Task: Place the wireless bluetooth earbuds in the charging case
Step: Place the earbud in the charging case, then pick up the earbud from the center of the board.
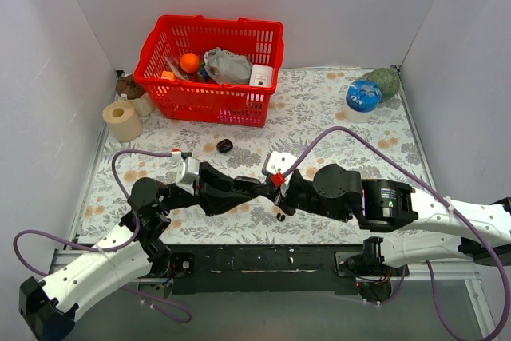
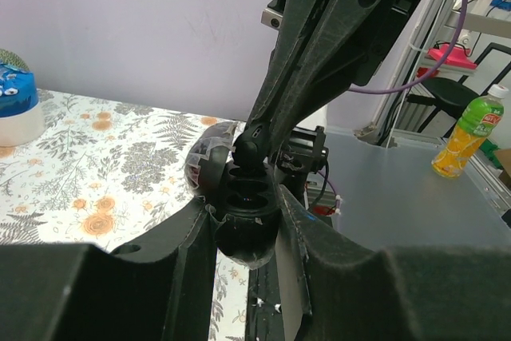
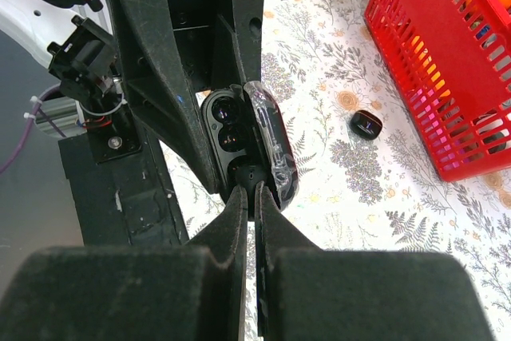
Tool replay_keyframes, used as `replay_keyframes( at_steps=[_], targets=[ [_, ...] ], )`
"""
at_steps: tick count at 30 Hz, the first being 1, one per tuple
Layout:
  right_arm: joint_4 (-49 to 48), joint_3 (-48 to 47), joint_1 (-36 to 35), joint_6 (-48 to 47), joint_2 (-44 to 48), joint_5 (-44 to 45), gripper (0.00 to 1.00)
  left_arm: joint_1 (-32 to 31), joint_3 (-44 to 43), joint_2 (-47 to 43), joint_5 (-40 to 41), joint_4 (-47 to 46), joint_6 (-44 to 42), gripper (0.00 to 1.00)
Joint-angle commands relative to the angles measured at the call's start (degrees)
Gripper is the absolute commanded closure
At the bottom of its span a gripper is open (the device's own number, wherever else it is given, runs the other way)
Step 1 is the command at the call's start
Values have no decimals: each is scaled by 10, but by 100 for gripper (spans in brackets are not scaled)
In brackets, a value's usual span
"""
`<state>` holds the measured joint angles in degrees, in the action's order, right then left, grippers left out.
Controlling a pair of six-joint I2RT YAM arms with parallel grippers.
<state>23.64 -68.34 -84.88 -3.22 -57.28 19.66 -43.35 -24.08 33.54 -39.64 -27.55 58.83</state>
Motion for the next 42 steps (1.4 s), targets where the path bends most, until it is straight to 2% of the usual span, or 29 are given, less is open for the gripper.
replay_keyframes(
  at_steps=[1, 14, 17, 18, 21, 30, 32, 36, 39, 42],
  targets=[
    [-6, 8, -1, 5, 5, -5, 99, -2, -5, -3, 6, -44, 11, 100],
    [-6, 8, -1, 17, -12, -15, 99, -3, -2, 10, 13, -91, 28, 100],
    [-7, 7, -1, 23, -6, -2, 84, -2, -2, 11, 12, -90, 28, 100],
    [-8, 3, -1, 25, -4, 5, 74, -2, -1, 11, 12, -88, 30, 100],
    [-7, -5, -1, 29, 3, 17, 64, -2, 4, 7, 11, -85, 30, 100],
    [-3, -27, -1, 42, 15, 27, 53, -2, 20, 1, 24, -87, 38, 100],
    [-11, -31, 0, 45, 37, 37, 52, -2, 21, 2, 29, -79, 34, 100],
    [-47, 8, -1, 68, 130, 114, 49, -2, 29, -9, 54, -48, 19, 100],
    [2, 44, 0, 108, 166, 164, 48, -2, 45, -36, 72, -42, 22, 100],
    [54, 92, 1, 147, 147, 166, 49, -2, 52, -59, 78, -20, 19, 100]
  ],
)
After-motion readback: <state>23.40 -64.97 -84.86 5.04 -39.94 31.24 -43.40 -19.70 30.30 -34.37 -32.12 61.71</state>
